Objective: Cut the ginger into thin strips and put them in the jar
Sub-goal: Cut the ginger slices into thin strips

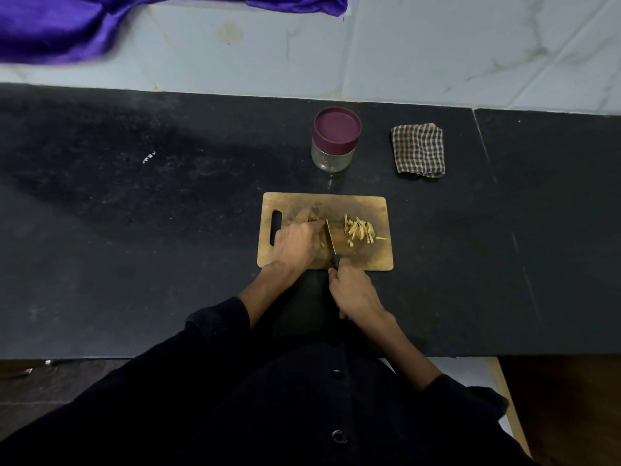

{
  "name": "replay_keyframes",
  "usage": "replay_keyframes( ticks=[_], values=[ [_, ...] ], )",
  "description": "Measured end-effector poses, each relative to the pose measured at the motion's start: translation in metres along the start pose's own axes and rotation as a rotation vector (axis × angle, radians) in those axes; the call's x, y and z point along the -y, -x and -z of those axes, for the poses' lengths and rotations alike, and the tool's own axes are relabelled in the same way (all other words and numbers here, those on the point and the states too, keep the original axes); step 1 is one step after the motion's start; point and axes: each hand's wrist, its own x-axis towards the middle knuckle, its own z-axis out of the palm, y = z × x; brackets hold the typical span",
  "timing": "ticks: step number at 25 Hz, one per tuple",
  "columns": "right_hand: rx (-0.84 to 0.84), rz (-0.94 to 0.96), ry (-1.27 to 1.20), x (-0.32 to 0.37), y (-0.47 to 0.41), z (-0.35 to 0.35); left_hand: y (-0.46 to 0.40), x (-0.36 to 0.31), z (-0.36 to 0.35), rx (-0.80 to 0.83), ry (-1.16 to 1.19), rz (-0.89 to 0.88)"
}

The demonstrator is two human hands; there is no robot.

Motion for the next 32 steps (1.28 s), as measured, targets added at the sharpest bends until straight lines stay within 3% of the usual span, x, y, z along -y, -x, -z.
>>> replay_keyframes(
  ticks=[7,13,17,24,32],
  values=[
    [-0.07,-0.052,-0.035,-0.026,0.004,0.005,0.0,0.0,0.0,-0.001,0.06,0.004],
    [-0.259,0.048,-0.001,-0.036,0.013,0.009,-0.004,-0.01,-0.003,-0.042,0.103,-0.173],
    [-0.312,0.051,-0.005,-0.04,0.012,0.011,-0.007,-0.017,0.001,-0.005,0.086,-0.2],
    [-0.224,0.076,-0.103,-0.043,0.011,0.008,-0.008,0.007,0.013,-0.14,0.363,-0.001],
    [-0.181,0.128,-0.199,-0.027,-0.016,0.009,0.007,0.041,0.014,-0.159,0.45,0.133]
  ],
)
